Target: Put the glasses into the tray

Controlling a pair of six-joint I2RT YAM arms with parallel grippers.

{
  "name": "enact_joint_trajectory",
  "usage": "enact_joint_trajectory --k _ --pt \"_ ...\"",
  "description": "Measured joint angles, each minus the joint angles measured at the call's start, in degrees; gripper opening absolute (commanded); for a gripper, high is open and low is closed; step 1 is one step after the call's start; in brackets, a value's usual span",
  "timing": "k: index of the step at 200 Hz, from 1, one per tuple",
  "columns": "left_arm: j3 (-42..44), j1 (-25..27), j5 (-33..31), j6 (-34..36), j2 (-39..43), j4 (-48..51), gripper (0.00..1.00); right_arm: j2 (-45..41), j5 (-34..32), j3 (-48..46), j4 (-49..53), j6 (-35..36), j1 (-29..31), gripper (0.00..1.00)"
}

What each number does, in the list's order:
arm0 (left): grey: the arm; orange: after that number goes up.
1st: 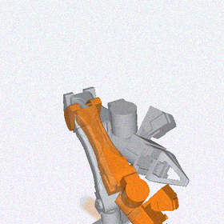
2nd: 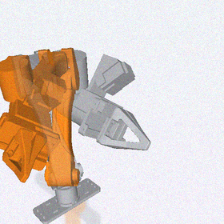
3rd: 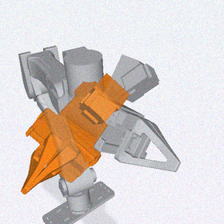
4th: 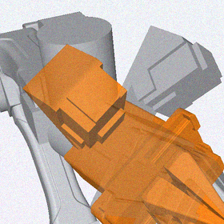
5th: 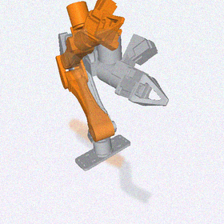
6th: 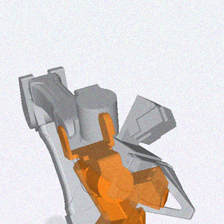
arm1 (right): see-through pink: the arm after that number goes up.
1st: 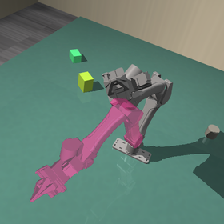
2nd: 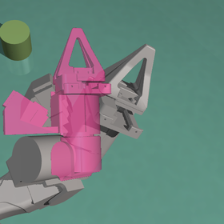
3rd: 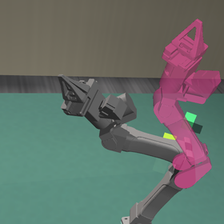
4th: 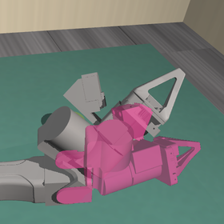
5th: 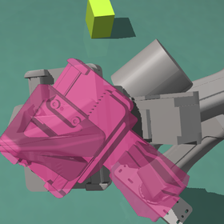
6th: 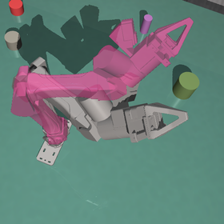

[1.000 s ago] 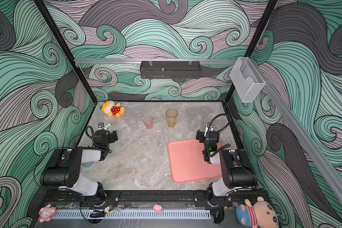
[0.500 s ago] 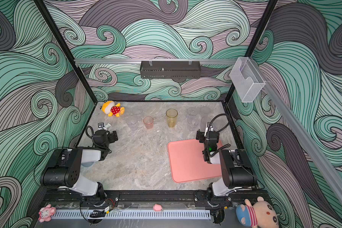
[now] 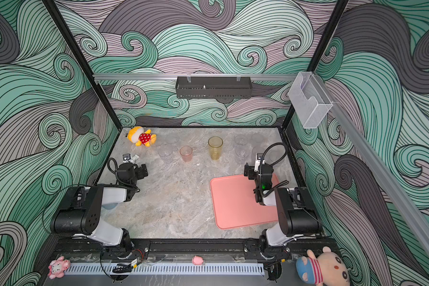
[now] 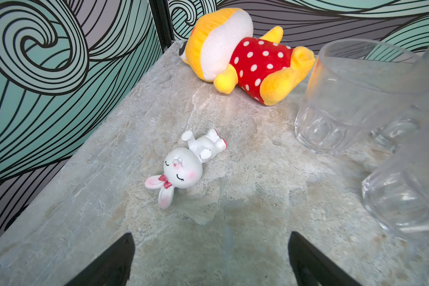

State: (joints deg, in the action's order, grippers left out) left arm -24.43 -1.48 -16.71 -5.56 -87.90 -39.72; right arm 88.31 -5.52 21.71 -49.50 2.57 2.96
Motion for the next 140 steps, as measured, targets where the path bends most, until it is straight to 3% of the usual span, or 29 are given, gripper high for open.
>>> enact_joint_trajectory --k 140 --pt "0.0 0.0 0.0 0.0 0.0 0.0 0.99 0.0 1.5 0.0 0.0 0.2 0.0 0.99"
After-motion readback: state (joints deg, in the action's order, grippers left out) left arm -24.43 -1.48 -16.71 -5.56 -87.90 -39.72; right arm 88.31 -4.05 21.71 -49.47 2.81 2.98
